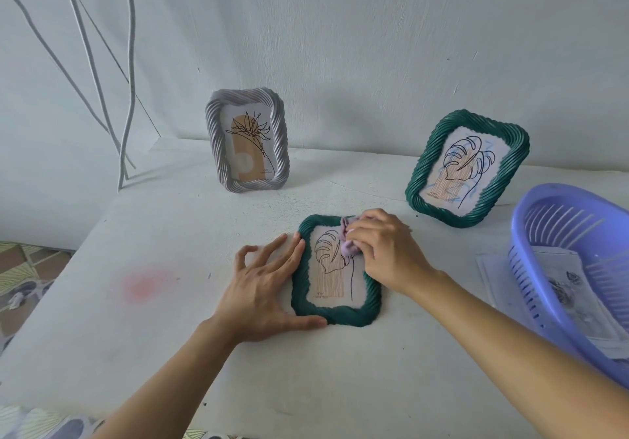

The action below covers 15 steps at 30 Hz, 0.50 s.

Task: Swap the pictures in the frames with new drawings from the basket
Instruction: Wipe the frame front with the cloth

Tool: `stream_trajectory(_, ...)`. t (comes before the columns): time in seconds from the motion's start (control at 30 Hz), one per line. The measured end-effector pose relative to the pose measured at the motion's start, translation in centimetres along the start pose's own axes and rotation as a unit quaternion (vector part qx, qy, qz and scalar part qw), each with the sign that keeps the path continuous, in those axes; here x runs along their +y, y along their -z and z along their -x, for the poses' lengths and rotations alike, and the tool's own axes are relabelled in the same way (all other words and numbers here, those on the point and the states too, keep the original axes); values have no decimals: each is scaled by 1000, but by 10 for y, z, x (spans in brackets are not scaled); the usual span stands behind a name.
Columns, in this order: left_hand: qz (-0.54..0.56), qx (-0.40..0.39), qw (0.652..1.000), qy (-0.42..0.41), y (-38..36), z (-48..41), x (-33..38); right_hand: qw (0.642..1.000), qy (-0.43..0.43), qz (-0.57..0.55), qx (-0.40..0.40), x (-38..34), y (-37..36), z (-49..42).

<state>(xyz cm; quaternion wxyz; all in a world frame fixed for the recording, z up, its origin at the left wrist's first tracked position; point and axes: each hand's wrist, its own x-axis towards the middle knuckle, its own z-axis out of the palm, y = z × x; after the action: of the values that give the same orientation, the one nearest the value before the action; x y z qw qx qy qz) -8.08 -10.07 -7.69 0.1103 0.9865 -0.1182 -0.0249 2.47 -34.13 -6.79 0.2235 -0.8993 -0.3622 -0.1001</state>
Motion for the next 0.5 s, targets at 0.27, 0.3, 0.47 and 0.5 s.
stream_trajectory(0.27, -1, 0, 1000, 5, 1, -1, 2, 999, 14, -39, -5, -43, -31, -9)
stream_trajectory(0.3, 0, 2, 1000, 5, 1, -1, 2, 999, 18, -43, -10, -42, -29, -8)
stream_trajectory(0.47, 9, 6, 1000, 4, 1, -1, 2, 989, 80, -103, -76, -46, -20, 12)
stream_trajectory(0.5, 9, 8, 1000, 6, 1, -1, 2, 985, 94, -111, -93, -46, -17, 17)
